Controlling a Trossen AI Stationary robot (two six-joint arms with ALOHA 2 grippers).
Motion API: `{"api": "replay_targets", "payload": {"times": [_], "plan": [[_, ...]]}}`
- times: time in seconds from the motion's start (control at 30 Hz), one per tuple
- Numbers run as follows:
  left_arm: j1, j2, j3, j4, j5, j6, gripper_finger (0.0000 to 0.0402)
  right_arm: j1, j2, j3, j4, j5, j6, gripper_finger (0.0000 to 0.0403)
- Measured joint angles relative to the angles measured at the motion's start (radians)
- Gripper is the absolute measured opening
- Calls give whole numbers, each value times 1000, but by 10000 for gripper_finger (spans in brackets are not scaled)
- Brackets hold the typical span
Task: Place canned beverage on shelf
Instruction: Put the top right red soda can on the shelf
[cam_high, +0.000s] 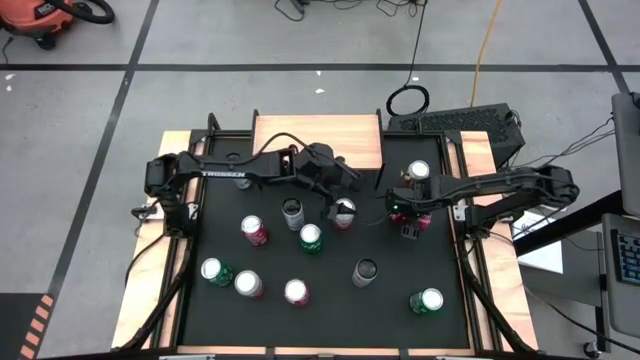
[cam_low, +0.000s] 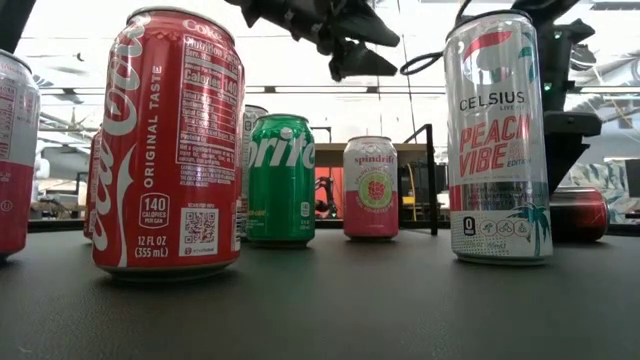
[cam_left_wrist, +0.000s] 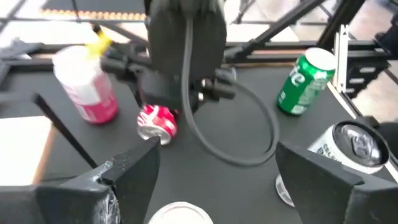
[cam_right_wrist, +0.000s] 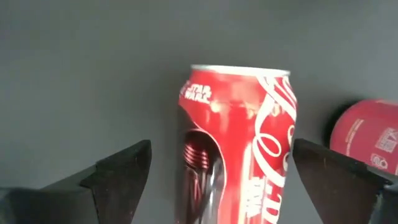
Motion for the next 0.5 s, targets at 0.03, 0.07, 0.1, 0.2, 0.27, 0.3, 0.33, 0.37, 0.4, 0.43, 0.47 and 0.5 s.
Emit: {"api": "replay_targets", "payload": {"times": [0.03, 0.07, 0.1, 0.2, 0.27, 0.3, 0.33, 0.37, 0.4, 0.43, 0.47, 0.5], "plan": [[0, -6, 1, 7, -9, 2, 315, -4, 8, 0, 0, 0, 0, 370], [0, -15, 1, 2, -13, 9, 315, -8, 16, 0, 0, 1, 0, 370], [-1, -25, 0, -16, -16, 15, 315, -11, 25, 0, 0, 0, 0, 370], [-2, -33, 1, -13, -17, 17, 315, -22, 52, 0, 2, 0, -13, 370], [-2, -32, 1, -17, -17, 17, 315, -28, 71, 0, 13, -9, -26, 369], [-2, -30, 1, -19, -17, 17, 315, -32, 82, 0, 17, -24, -35, 367], [-2, -30, 0, -21, -17, 17, 315, -35, 94, 0, 23, -34, -40, 365], [-2, -30, 0, -20, -17, 17, 315, -38, 108, 0, 34, -46, -48, 362], [-2, -30, 0, -20, -17, 17, 315, -41, 122, 0, 45, -56, -52, 358], [-4, -31, 0, -20, -17, 17, 315, -43, 138, 0, 57, -67, -57, 354], [-6, -31, 0, -20, -17, 17, 315, -44, 155, 0, 66, -74, -61, 350], [-8, -31, 0, -22, -17, 17, 315, -45, 171, 0, 73, -81, -68, 345]]}}
